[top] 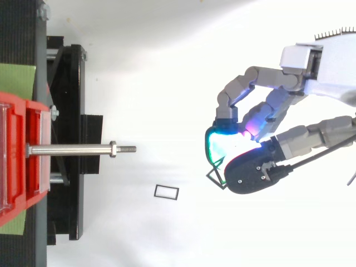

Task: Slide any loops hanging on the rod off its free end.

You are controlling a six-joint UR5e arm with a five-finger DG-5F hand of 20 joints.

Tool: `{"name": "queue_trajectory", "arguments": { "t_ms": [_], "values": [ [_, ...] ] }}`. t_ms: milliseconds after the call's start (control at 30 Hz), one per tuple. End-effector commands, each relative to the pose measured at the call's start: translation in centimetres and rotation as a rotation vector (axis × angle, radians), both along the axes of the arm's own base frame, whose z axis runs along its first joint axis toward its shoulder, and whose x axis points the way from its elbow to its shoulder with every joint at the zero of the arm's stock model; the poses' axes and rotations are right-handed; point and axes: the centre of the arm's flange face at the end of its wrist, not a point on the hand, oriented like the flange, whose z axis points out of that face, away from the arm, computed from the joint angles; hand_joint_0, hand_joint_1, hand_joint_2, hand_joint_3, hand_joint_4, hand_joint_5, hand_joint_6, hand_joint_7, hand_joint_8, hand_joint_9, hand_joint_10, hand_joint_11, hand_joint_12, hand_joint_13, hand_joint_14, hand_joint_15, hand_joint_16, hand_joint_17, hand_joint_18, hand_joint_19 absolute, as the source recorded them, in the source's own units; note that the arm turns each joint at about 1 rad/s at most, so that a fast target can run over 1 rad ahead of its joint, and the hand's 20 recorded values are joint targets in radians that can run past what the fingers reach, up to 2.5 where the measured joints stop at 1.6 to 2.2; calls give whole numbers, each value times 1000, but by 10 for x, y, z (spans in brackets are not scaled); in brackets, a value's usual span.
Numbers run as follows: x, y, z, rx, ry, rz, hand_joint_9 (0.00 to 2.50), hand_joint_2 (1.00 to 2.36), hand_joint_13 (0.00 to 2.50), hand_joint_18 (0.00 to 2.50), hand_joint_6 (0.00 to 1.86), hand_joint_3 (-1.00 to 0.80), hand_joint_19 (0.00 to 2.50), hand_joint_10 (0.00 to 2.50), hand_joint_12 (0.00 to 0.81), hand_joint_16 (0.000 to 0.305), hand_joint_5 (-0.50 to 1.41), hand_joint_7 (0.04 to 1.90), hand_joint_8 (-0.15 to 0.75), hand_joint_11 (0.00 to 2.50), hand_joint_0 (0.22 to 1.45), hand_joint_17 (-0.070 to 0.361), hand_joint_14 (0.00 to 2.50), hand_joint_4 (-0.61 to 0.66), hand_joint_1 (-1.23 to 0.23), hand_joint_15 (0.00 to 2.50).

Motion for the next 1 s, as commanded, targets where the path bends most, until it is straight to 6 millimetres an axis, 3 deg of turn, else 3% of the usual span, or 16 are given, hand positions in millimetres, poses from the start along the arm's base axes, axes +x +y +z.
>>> {"name": "queue_trajectory", "arguments": {
  "t_ms": [0, 200, 400, 633, 800, 967],
  "values": [
    [0, 0, 0, 0, 0, 0, 1050, 1001, 766, 781, 872, -485, 472, 28, 351, 49, -121, 958, 261, 692, 574, 110, 18, 43, -630, 433],
    [0, 1, 0, 3, 0, 0, 1055, 1005, 769, 780, 860, -432, 467, 29, 350, 48, -121, 1051, 257, 704, 597, 108, 18, 31, -703, 436],
    [0, 1, 0, 12, -2, -5, 979, 1018, 755, 781, 925, -253, 442, 27, 346, 49, -164, 955, 257, 736, 641, 109, 19, -15, -825, 433],
    [0, 3, 0, 16, -2, -4, 1061, 1000, 777, 789, 906, -495, 456, 27, 339, 47, -128, 994, 250, 721, 612, 106, 18, -4, -728, 428],
    [0, 3, 0, 16, -2, -4, 1131, 1002, 791, 803, 894, -481, 472, 29, 340, 47, -109, 1027, 247, 718, 588, 105, 19, -31, -617, 432],
    [0, 4, 0, 16, -2, -2, 1101, 1013, 796, 806, 896, -344, 471, 30, 349, 47, -122, 1025, 256, 724, 592, 107, 18, 7, -654, 433]
  ]
}}
